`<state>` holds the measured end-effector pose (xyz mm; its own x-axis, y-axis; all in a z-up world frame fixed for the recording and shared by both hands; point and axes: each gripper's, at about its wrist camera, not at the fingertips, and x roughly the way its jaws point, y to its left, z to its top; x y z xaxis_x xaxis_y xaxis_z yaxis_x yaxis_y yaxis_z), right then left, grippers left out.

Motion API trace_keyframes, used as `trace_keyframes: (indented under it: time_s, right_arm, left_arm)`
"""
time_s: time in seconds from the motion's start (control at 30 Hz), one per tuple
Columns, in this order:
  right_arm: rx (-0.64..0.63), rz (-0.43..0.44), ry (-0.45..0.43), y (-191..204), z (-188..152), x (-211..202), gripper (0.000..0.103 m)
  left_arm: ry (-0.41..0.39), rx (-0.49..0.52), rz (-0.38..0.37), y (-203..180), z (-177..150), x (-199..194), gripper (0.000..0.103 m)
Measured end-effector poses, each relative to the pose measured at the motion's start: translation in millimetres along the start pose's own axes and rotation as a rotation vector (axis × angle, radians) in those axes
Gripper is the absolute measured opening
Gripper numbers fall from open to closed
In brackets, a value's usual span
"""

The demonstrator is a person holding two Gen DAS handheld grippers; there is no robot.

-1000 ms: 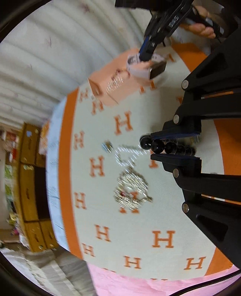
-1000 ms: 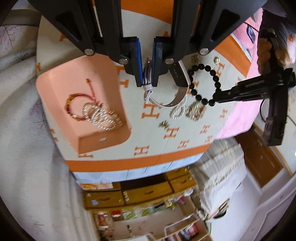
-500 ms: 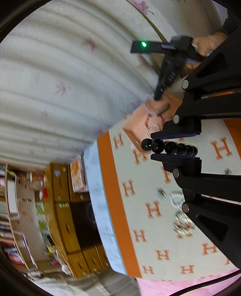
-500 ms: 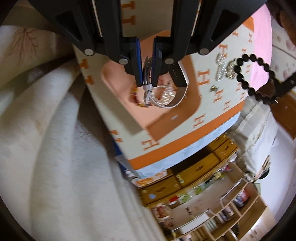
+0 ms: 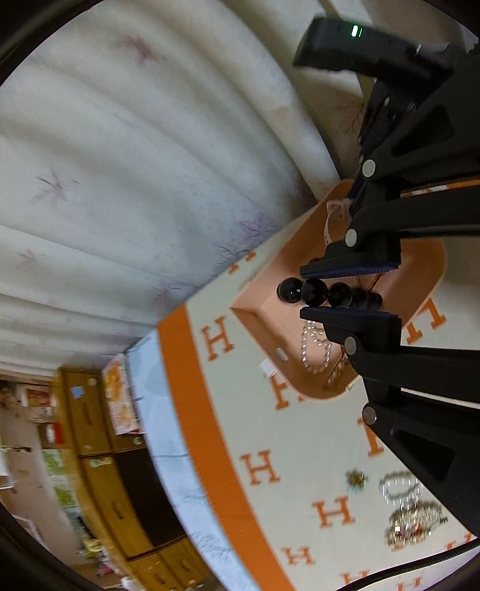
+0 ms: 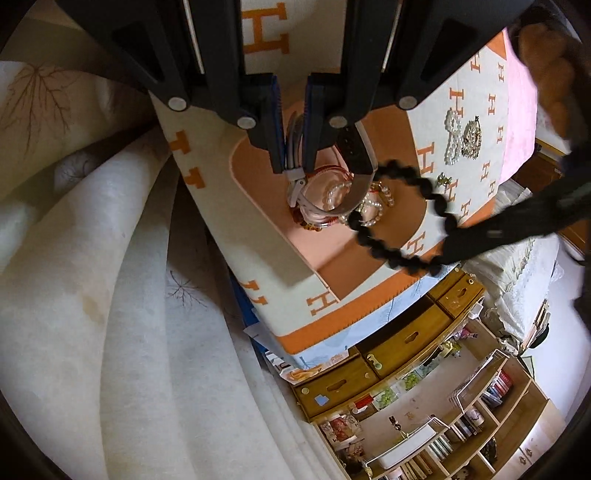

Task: Organize jewelry
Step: 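Carry the watch into the tray with the right tool while the left tool drops the black bracelet there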

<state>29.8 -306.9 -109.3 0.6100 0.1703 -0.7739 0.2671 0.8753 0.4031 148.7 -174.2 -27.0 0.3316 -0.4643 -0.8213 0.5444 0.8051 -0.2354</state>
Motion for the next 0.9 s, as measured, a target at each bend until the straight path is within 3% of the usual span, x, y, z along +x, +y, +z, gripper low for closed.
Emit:
trace_keyframes:
  time_s: [0.07,0.13,0.2,0.23,0.33,0.57,0.9]
  right_arm:
    - [-0.003,0.003,0.003,1,0,1,0.009]
    - [-0.009,0.007,0.008,2,-1,2,0.01]
    - [-0.017,0.007,0.01,5,-2,4,0.011]
    - [-0.021,0.006,0.012,6,-1,5,0.012]
    - [-0.033,-0.019,0.01,11,-1,8,0.015]
    - [-0.037,-0.035,-0.022,21,-3,1,0.026]
    - [-0.096,-0.004,-0.069,48,-14,-26,0.027]
  left_arm:
    - [0.003,-0.012,0.036,5,-4,11,0.014]
    - [-0.004,-0.007,0.098,9,-7,18,0.029]
    - [-0.025,-0.003,0.148,13,-10,15,0.065]
    - [-0.048,-0.005,0.163,14,-13,10,0.069]
    - [-0.11,-0.002,0.189,17,-21,-9,0.072]
    - [-0.154,-0.037,0.233,34,-46,-49,0.073]
    - [-0.221,-0.098,0.328,63,-82,-104,0.086]
